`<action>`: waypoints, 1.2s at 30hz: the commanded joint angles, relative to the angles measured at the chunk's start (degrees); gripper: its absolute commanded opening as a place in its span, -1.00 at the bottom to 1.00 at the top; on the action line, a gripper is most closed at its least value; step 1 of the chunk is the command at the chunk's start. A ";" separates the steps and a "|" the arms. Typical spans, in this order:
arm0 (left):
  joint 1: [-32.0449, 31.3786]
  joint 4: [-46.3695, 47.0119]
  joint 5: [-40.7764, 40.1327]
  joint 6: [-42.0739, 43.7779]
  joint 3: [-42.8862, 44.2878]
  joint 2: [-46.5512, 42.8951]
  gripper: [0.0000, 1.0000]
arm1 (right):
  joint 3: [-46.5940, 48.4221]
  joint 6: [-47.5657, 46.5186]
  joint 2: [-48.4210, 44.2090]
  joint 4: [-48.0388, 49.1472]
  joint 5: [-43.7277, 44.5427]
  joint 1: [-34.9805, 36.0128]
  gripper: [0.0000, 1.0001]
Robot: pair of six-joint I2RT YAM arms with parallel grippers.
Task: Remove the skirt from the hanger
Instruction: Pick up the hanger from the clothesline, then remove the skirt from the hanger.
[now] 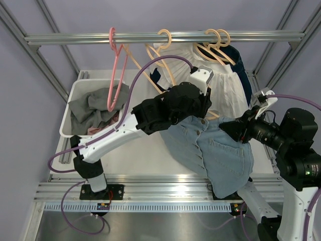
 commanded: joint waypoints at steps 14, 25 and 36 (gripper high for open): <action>14.89 -6.13 4.60 7.07 0.10 -11.63 -1.00 | -8.61 8.77 -2.85 10.17 -5.99 0.45 0.99; 18.32 -7.80 8.64 7.17 3.35 -11.46 -1.00 | -19.60 5.43 -5.14 15.87 -8.63 0.45 0.99; 19.90 -7.62 10.48 7.26 4.23 -11.28 -1.00 | -27.77 2.35 -5.22 17.89 0.16 0.45 0.99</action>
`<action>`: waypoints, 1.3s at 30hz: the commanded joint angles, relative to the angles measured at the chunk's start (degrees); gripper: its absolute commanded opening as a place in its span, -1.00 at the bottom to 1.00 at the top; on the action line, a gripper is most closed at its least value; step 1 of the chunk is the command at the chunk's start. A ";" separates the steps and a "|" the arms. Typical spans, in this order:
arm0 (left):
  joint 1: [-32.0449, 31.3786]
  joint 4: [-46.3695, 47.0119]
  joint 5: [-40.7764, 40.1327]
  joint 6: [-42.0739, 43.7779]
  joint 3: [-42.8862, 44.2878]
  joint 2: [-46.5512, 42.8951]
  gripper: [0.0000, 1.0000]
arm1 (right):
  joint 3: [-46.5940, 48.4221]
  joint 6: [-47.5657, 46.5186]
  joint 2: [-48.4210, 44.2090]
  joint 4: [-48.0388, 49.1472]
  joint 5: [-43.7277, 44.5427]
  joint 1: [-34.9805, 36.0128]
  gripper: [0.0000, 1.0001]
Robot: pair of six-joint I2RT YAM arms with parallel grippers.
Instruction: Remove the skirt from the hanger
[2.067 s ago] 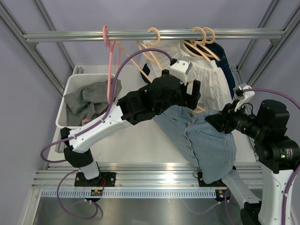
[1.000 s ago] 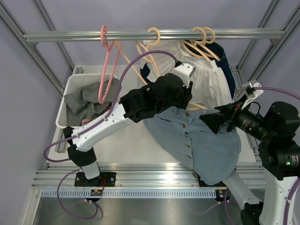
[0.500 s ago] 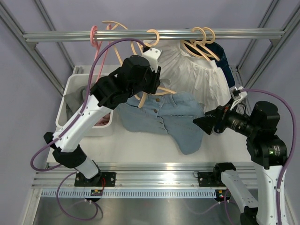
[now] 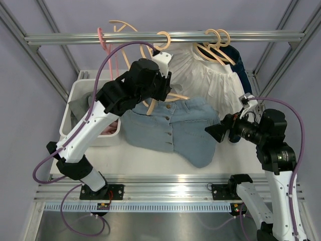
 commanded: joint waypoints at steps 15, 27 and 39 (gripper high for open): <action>3.35 9.08 3.26 -2.88 4.38 -2.65 -1.00 | -4.93 1.99 -0.09 3.53 9.15 0.52 0.70; 7.38 13.29 2.47 -3.76 1.65 -0.89 -1.00 | -0.10 13.13 -6.32 -4.72 39.61 0.52 -1.00; 12.75 19.08 7.31 -10.52 9.13 6.23 -1.00 | 8.34 23.34 -14.67 -14.83 56.44 0.52 -1.00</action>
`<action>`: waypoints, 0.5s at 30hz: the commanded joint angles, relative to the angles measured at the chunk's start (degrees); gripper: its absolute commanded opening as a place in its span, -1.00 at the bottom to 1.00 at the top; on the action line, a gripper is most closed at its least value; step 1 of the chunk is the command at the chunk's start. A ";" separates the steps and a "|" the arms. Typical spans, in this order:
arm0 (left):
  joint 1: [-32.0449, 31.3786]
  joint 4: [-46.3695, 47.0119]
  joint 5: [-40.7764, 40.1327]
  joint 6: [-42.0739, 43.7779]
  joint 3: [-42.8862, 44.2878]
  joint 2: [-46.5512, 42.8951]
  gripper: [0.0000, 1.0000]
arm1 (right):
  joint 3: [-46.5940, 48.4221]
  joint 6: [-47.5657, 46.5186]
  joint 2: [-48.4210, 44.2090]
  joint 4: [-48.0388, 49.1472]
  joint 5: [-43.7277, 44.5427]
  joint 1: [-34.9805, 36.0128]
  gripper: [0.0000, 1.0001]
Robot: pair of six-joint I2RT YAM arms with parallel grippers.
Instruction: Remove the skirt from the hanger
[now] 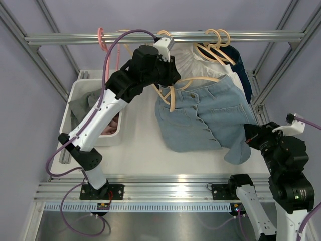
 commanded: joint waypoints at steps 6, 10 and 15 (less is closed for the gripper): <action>8.37 14.31 -1.53 -9.10 4.47 0.11 -1.00 | 12.19 6.08 -5.32 -6.55 17.10 -0.12 -1.00; 10.31 16.95 4.09 -13.15 4.64 1.35 -1.00 | 16.17 5.37 -7.07 -6.82 23.62 2.42 -1.00; 10.40 20.47 7.79 -18.34 7.00 3.10 -1.00 | 12.67 5.29 -7.78 -6.39 25.92 8.05 -1.00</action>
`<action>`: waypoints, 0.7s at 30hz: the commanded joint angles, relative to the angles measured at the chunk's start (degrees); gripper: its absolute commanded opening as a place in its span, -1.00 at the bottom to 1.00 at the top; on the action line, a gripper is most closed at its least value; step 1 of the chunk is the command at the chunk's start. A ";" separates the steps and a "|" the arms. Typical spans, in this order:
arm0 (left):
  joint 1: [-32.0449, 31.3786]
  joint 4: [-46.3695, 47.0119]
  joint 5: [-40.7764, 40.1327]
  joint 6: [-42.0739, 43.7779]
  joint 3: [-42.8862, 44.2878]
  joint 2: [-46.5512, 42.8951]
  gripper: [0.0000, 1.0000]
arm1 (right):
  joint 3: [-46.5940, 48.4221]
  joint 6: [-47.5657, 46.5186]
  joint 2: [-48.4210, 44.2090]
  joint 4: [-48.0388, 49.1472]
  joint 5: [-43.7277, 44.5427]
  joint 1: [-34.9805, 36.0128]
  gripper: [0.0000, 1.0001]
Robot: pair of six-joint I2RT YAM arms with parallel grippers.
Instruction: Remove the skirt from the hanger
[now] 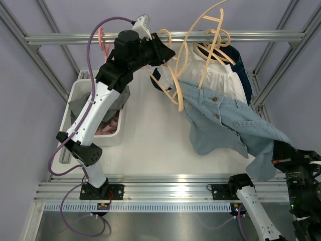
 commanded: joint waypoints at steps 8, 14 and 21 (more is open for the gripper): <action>-0.91 17.32 14.77 -5.41 0.16 -0.28 -1.00 | -4.46 -7.07 12.96 6.42 -17.18 3.56 -1.00; -3.72 16.64 23.65 -2.08 2.61 -0.20 -1.00 | -6.32 -9.00 19.46 11.18 -31.08 3.65 -1.00; -5.22 22.15 29.19 1.54 -5.62 -6.69 -1.00 | -10.45 -8.56 23.07 7.33 -33.04 3.56 -0.97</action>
